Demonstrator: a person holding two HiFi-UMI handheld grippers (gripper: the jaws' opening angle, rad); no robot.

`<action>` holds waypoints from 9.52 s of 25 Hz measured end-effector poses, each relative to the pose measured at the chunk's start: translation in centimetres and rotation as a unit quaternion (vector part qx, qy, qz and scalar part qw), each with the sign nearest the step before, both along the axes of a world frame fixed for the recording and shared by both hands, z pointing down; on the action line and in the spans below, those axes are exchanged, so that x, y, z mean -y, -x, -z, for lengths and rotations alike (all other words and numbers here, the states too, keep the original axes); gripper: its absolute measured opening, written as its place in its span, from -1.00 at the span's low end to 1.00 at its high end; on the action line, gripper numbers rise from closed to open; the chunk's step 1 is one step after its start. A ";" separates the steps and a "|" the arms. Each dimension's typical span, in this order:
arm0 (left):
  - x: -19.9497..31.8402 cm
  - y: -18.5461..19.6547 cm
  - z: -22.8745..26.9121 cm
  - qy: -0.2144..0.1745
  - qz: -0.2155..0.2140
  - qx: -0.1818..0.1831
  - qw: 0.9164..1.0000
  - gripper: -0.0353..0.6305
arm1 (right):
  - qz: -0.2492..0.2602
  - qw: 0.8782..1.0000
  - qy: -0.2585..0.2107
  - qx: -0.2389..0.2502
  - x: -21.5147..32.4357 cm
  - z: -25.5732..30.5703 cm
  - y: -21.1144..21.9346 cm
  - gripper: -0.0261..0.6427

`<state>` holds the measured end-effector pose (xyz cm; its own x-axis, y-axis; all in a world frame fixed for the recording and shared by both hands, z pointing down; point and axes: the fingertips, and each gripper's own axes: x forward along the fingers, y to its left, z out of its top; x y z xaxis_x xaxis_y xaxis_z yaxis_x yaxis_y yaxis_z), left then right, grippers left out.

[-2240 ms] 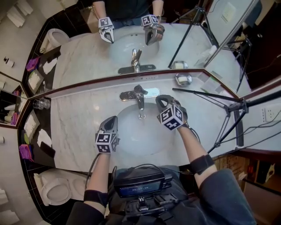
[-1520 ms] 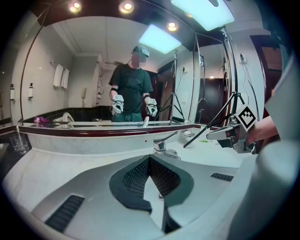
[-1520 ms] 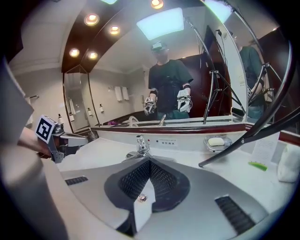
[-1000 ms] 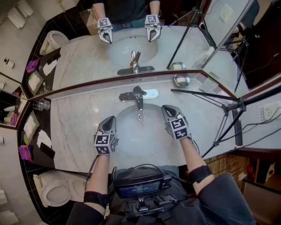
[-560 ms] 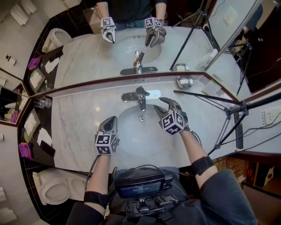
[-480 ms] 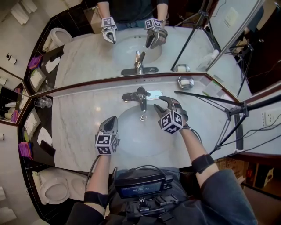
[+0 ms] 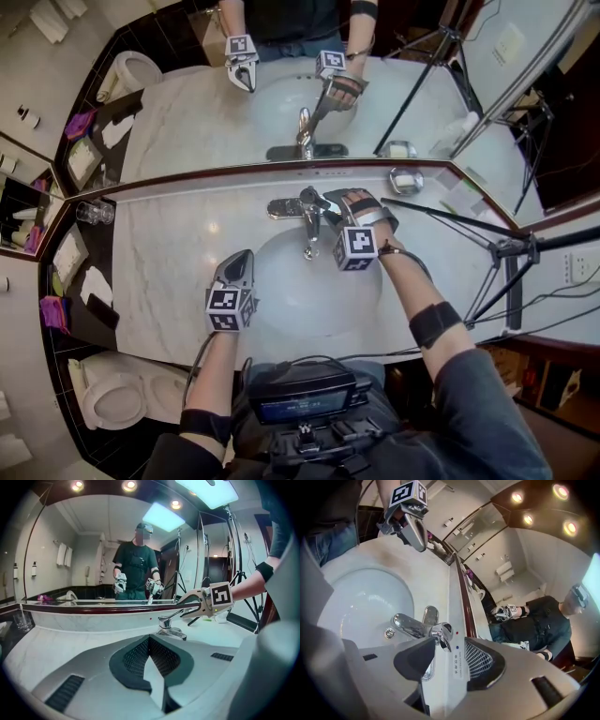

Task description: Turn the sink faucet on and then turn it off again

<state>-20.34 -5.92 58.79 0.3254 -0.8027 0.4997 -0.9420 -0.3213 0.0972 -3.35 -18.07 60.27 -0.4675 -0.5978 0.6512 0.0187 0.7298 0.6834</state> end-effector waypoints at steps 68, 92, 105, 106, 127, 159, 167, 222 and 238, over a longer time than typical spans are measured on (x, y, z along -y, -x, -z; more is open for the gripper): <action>-1.0 -0.4 -0.7 0.010 -0.001 0.008 1.000 -0.89 | -0.060 0.997 -0.005 -0.046 -2.4 -6.0 -1.6 -0.47; -1.3 -1.6 1.1 -0.010 -0.006 -0.013 1.000 -0.89 | -0.332 0.853 0.204 0.349 -8.7 2.0 -8.5 -0.87; -1.8 -1.5 1.8 -0.016 -0.007 -0.023 1.000 -0.89 | -0.376 0.746 0.291 0.466 -11.9 0.3 -10.8 -0.87; -1.9 -1.6 1.8 -0.018 -0.009 -0.021 1.000 -0.89 | -0.374 0.747 0.292 0.465 -12.0 0.2 -10.7 -0.87; -1.2 -0.9 1.4 -0.011 0.001 -0.019 1.000 -0.89 | -0.281 0.896 0.181 0.293 -9.5 -0.7 -8.3 -0.67; 0.6 -0.2 -0.4 0.005 0.013 -0.024 1.000 -0.89 | -0.022 0.997 -0.012 -0.071 -0.2 -4.2 -0.1 -0.23; 0.6 -0.5 -0.8 0.009 0.010 -0.025 1.000 -0.89 | -0.033 0.997 0.009 -0.066 -0.1 -4.0 0.1 -0.38; 0.6 -1.0 0.5 -0.004 0.008 -0.026 1.000 -0.89 | -0.112 0.992 0.066 0.001 -1.1 -0.6 -2.1 -0.47; 0.5 -1.2 1.2 -0.012 0.009 -0.037 0.999 -0.89 | -0.334 0.856 0.184 0.349 -4.9 2.6 -6.7 -0.87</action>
<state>-19.13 -6.39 57.64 0.3461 -0.8207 0.4547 -0.9382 -0.3077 0.1587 3.34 -13.21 57.65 -0.4527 -0.6979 0.5550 -0.8061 0.5864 0.0799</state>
